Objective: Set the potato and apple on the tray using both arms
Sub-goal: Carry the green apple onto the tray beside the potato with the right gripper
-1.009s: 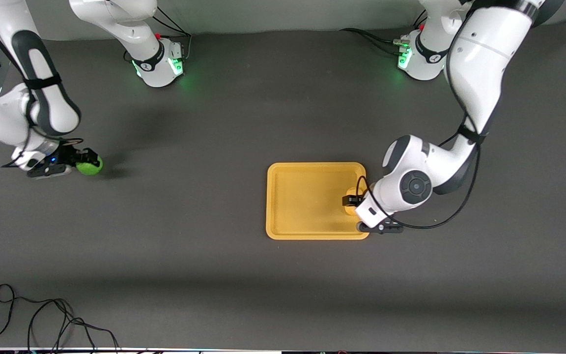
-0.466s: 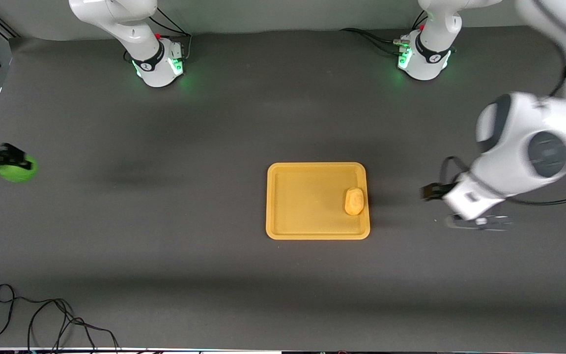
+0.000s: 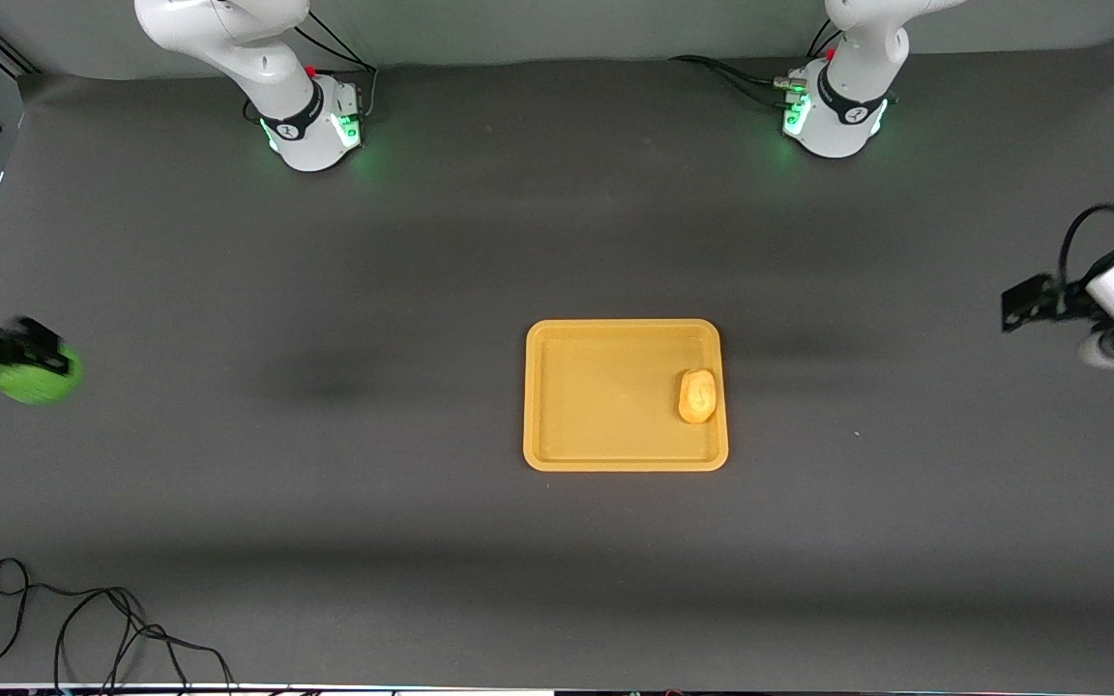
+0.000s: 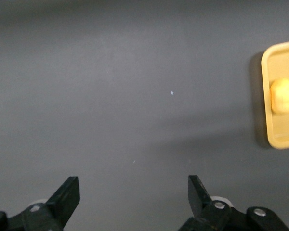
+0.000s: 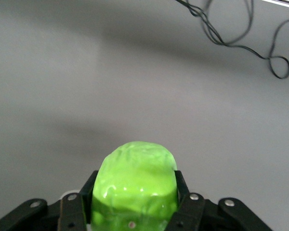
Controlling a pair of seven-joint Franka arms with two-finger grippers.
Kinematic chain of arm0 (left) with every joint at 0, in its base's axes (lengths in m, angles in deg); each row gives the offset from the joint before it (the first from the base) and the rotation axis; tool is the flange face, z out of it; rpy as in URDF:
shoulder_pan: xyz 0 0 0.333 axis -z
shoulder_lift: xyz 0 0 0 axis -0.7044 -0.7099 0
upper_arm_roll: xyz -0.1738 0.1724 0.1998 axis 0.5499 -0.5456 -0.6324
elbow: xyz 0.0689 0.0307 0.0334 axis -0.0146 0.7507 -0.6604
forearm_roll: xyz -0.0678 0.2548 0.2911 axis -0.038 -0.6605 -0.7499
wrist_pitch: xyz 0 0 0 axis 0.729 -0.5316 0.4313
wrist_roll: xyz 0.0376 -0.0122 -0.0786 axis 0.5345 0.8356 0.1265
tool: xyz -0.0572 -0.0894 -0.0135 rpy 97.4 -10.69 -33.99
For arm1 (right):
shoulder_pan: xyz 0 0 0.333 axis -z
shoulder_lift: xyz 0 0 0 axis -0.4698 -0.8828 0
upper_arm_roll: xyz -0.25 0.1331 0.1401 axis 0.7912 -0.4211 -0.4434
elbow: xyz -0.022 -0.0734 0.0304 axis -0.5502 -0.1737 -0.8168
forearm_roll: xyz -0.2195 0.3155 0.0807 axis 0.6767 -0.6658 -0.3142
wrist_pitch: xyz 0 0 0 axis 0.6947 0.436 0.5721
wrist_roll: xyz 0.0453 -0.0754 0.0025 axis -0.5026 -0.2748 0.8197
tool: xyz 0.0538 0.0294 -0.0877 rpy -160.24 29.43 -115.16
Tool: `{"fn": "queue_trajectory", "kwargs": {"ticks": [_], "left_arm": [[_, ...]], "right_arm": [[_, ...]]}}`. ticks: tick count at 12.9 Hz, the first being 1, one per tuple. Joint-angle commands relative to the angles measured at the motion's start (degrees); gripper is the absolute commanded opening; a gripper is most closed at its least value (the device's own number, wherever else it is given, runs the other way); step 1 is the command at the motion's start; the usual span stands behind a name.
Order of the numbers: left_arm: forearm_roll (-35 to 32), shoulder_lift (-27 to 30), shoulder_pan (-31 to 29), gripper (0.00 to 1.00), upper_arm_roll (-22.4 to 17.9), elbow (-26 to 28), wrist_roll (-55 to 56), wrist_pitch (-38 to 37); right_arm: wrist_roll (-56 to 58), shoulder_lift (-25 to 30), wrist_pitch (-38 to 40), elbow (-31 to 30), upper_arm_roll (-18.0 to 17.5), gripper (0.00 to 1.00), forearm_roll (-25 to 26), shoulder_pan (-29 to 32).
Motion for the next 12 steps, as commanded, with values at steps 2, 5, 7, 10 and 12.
{"fn": "queue_trajectory", "kwargs": {"ticks": [2,5,7,10,12], "left_arm": [[-0.1,2.7,-1.8,1.0,0.4,2.2,-6.7,-3.3],[1.4,1.9,-1.9,1.0,0.4,2.6,-6.5,-1.3],[1.6,1.7,-1.9,1.0,0.4,2.6,-6.5,-0.5],[2.8,0.3,-1.8,1.0,0.4,1.9,-6.6,2.6],[3.2,-0.2,-1.8,1.0,0.4,1.4,-7.1,2.6]], "right_arm": [[-20.9,-9.5,4.2,12.6,-2.6,0.28,-4.3,-9.4],[-40.7,-14.0,4.2,18.4,-9.1,0.28,-4.3,-16.4],[-52.6,-18.3,4.2,24.1,-13.2,0.28,-4.1,-20.5],[-62.1,-25.0,1.4,30.6,-16.5,0.28,-4.1,-25.6],[-66.0,-28.3,-2.3,30.8,-16.7,0.28,-3.8,-29.4]]}}
